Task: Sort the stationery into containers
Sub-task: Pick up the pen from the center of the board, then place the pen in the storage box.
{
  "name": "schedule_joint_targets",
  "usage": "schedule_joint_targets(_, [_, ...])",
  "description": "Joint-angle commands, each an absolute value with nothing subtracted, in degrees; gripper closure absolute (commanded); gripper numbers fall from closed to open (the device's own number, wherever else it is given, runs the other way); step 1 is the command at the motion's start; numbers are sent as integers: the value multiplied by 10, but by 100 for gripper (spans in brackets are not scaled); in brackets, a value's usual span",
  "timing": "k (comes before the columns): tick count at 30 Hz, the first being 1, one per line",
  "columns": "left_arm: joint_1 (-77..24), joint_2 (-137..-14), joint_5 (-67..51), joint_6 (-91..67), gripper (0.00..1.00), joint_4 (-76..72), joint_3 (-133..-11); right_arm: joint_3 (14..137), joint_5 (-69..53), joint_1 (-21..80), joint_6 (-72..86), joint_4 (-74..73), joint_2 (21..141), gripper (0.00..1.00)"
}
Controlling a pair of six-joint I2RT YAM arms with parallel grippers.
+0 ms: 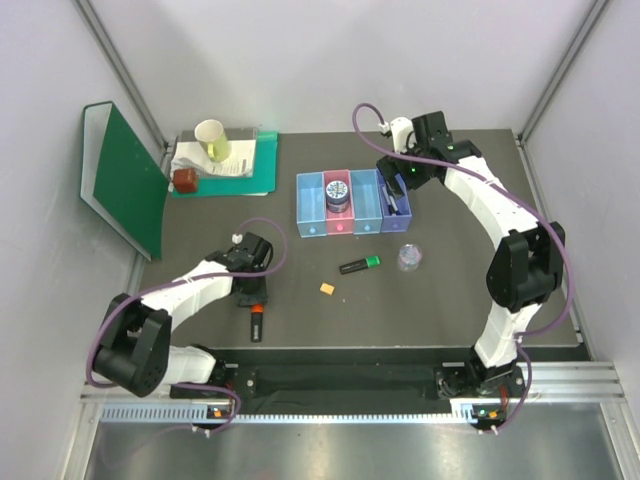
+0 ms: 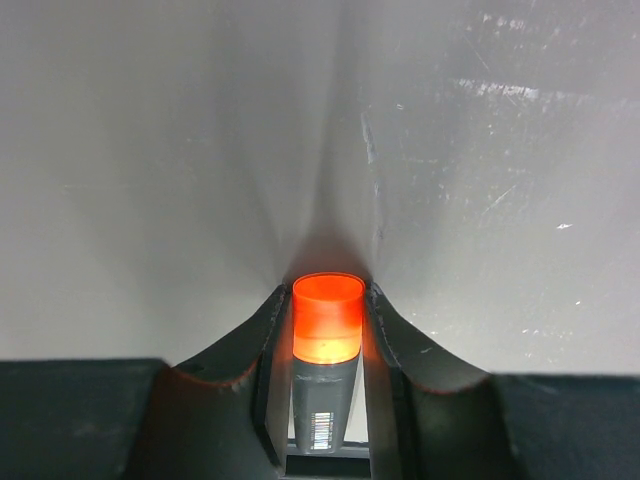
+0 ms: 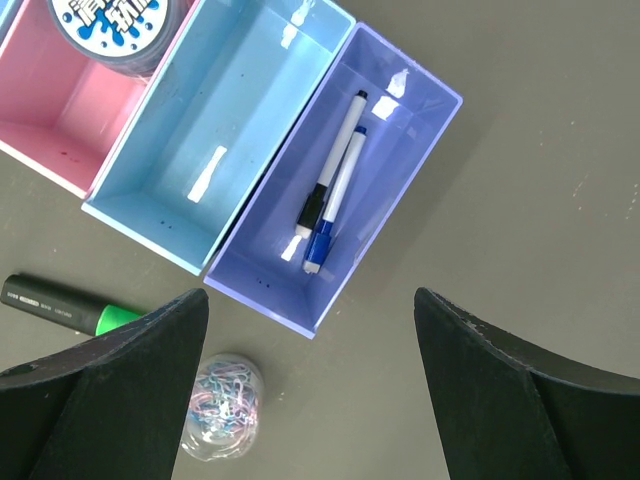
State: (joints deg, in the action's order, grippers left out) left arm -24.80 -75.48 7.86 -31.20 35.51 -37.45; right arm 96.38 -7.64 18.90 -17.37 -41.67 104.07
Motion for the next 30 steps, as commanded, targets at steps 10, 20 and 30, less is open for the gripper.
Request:
schedule_joint_targets(10, [-239, -875, 122, -208, 100, 287, -496, 999, -76, 190, -167, -396, 1039, 16])
schedule_joint_targets(20, [-234, -909, 98, -157, 100, 290, -634, 987, -66, 190, -167, -394, 1021, 16])
schedule_joint_targets(30, [-207, -1002, -29, -135, 100, 297, -867, 947, -50, 188, -172, -383, 1005, 16])
